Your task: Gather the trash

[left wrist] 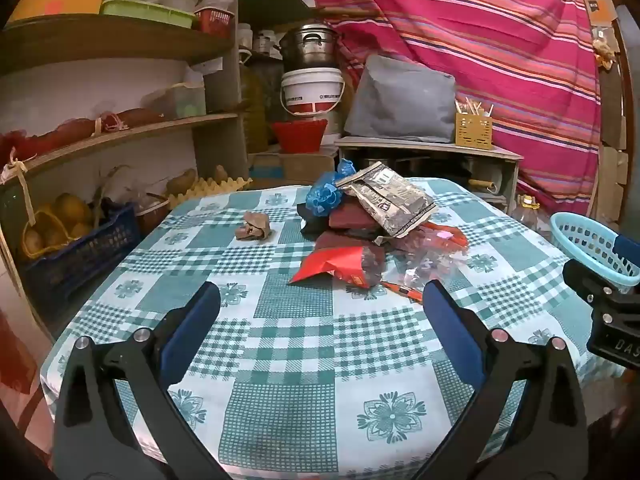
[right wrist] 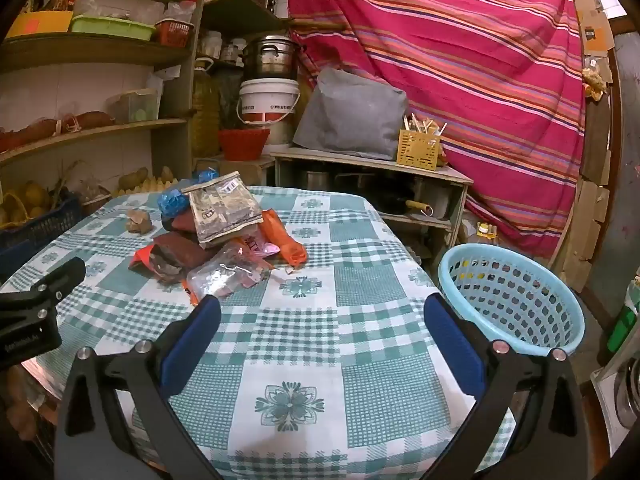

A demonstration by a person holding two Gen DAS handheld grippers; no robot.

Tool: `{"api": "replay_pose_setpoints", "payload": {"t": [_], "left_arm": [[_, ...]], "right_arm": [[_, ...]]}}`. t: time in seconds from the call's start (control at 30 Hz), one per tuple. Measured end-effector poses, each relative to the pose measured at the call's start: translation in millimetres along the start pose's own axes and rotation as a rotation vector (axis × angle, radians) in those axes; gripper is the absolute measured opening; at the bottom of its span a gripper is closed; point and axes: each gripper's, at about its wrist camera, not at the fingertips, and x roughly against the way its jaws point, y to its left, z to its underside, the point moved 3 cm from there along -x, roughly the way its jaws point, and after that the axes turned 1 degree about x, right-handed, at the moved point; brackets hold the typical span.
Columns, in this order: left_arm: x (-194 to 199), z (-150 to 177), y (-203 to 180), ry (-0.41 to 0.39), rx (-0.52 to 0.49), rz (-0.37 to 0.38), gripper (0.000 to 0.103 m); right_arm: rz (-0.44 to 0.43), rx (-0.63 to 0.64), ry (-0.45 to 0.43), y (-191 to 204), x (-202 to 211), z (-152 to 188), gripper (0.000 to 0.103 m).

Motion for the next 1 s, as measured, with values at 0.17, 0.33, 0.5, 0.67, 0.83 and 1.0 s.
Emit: {"api": "replay_pose_setpoints", "payload": {"t": [0.17,0.33,0.5,0.67,0.83,1.0], "left_arm": [[1.3,0.1,-0.3,-0.004,-0.004,-0.006,0.098],[1.6,0.1,1.6,-0.003,0.005,-0.006,0.098],[1.3,-0.3,6.1,-0.003,0.014,-0.004,0.098],[0.3,-1.5,5.6,-0.004,0.017,-0.005,0.098],[0.3,-1.6,6.0,-0.006,0.02,-0.004,0.098],[-0.6,-1.4,5.8,-0.003,0.02,-0.003,0.098]], "right_arm": [[0.001,-0.001,-0.006,0.0,0.2,-0.6,0.099],[0.004,0.006,-0.011,2.0,2.4,-1.1,0.099],[0.005,0.009,-0.013,3.9,0.6,-0.9,0.099],[0.007,0.01,-0.015,-0.4,1.9,-0.2,0.099],[0.009,0.012,-0.015,-0.3,3.1,-2.2,0.099],[0.009,0.011,-0.017,-2.7,0.4,-2.9,0.099]]}}
